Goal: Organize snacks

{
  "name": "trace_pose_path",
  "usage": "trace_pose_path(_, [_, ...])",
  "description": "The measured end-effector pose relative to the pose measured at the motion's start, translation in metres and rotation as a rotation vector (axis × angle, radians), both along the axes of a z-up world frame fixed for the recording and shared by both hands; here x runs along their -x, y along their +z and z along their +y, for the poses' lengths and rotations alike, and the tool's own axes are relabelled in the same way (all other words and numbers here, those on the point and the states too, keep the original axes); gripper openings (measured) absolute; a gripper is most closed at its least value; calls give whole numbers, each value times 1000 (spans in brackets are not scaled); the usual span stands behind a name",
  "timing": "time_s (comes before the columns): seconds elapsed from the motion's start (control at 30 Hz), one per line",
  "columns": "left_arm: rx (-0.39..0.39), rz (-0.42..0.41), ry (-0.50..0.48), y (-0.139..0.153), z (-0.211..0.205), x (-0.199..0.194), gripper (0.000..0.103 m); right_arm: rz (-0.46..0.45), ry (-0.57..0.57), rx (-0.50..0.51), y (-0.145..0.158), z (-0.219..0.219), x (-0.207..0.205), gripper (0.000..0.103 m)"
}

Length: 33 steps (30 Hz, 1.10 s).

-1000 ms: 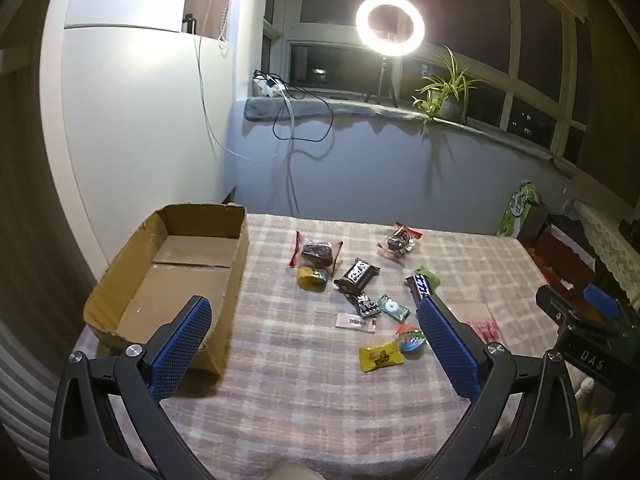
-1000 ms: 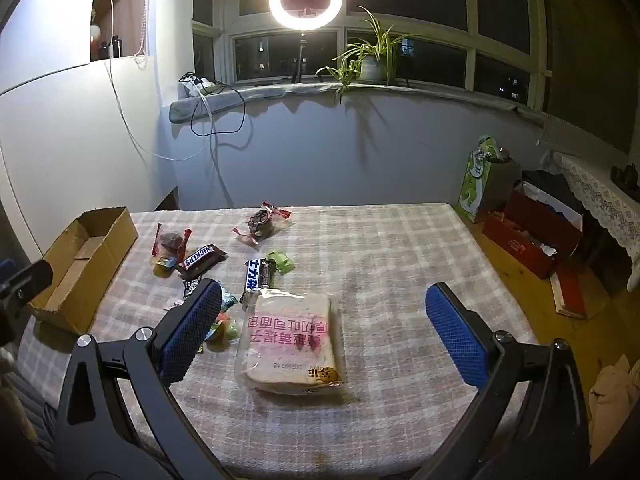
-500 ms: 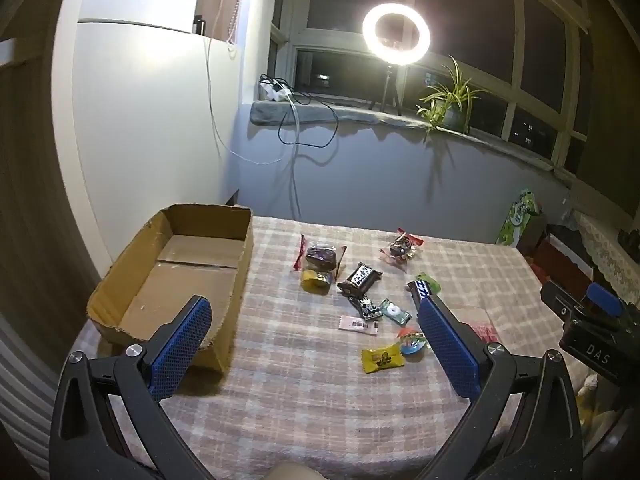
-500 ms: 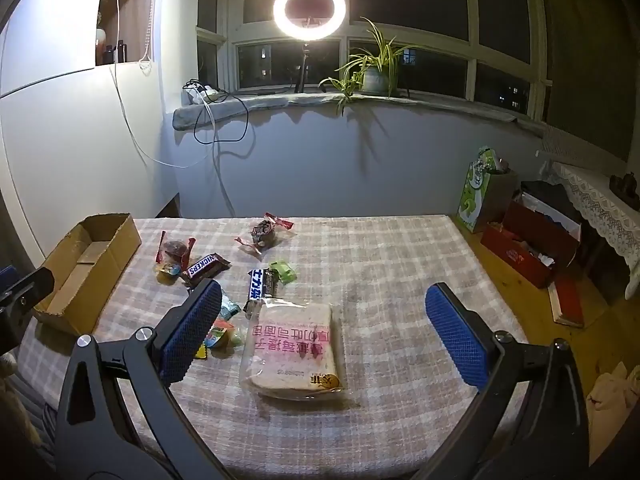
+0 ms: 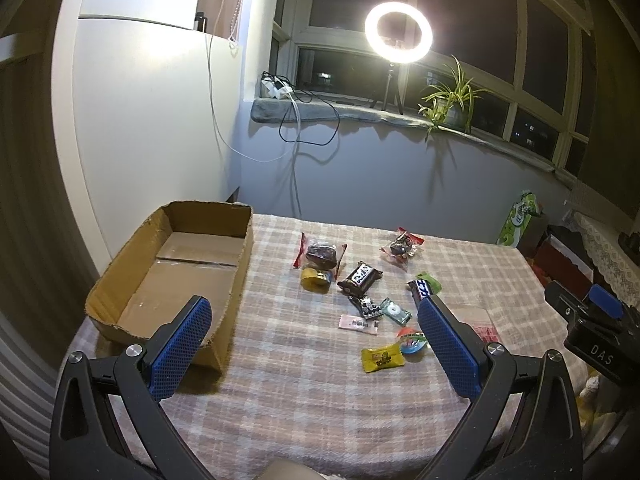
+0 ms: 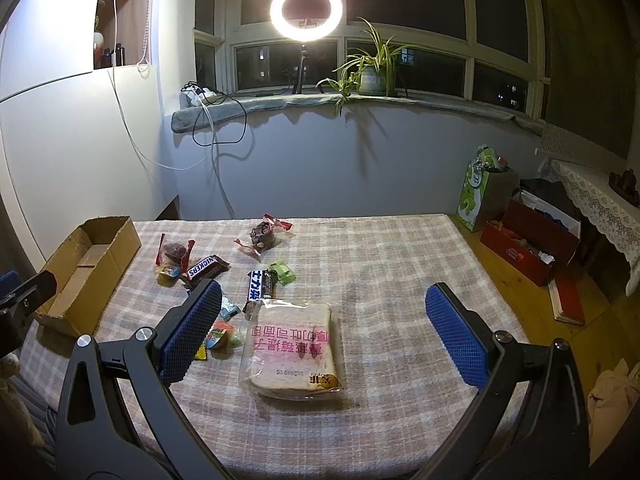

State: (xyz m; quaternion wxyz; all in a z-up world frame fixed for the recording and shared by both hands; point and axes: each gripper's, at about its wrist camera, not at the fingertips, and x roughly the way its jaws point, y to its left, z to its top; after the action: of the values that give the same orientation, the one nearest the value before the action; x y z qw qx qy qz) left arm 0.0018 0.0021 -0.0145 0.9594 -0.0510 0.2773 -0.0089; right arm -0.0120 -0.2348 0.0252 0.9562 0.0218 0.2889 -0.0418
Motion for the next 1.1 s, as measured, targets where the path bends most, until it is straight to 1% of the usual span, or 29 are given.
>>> trace_pose_path(0.27, [8,3,11,-1,0,-2,103,-3,-2,-6,2,-2,0,103])
trace_pose_path(1.1, [17,5,2,-2,0,-3,103,-2,-2,-8,2,-1,0,103])
